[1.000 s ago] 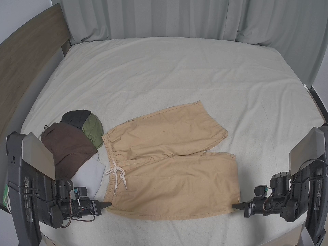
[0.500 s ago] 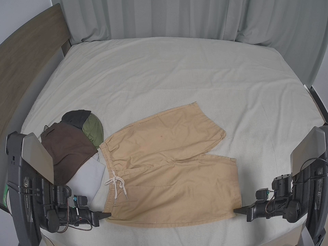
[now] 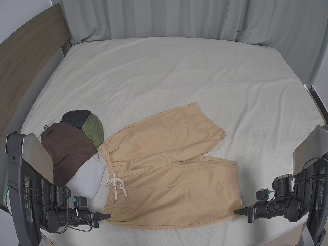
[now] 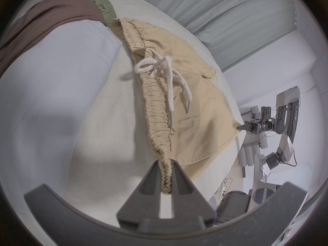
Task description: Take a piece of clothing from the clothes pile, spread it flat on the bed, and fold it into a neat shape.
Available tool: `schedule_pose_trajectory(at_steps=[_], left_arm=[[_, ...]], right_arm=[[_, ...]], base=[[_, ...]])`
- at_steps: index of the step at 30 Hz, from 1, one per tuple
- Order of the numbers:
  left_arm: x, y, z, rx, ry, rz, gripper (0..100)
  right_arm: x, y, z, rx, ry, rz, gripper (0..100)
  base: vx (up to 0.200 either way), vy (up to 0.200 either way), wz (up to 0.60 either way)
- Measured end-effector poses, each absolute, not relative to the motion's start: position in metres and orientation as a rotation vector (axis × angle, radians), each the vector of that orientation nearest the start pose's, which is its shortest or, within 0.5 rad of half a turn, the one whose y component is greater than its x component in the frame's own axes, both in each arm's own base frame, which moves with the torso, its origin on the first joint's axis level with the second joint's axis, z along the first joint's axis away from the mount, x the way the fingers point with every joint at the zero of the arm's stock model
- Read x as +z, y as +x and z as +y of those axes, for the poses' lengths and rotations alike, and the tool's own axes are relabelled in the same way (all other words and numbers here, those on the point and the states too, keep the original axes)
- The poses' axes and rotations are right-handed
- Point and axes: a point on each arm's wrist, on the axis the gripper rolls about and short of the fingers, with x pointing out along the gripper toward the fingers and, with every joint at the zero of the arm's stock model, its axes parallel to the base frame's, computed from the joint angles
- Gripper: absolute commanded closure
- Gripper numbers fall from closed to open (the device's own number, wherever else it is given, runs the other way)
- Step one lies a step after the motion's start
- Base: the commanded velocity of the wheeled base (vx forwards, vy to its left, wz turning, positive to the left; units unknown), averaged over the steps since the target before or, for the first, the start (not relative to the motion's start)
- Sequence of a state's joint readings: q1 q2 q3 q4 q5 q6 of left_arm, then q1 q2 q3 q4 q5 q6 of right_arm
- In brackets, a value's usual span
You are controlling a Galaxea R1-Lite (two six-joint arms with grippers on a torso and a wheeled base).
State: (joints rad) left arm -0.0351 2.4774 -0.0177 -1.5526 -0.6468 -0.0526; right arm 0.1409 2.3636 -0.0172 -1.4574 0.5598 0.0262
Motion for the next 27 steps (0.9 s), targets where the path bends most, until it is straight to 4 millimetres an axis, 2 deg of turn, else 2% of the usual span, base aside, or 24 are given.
schedule_pose_trajectory(at_steps=[9,17,27], left_arm=[[-0.046,0.220,-0.024,-0.608,-0.424,0.845,100],[-0.020,0.237,-0.031,-0.620,-0.481,0.732,100],[-0.001,0.251,-0.034,-0.627,-0.500,0.637,100]], right_arm=[[-0.032,0.211,0.046,0.645,0.287,0.818,100],[-0.007,0.227,0.058,0.653,0.411,0.722,100],[0.014,0.242,0.063,0.677,0.415,0.604,100]], base=[[0.000,0.000,0.00],[0.000,0.000,0.00],[0.000,0.000,0.00]])
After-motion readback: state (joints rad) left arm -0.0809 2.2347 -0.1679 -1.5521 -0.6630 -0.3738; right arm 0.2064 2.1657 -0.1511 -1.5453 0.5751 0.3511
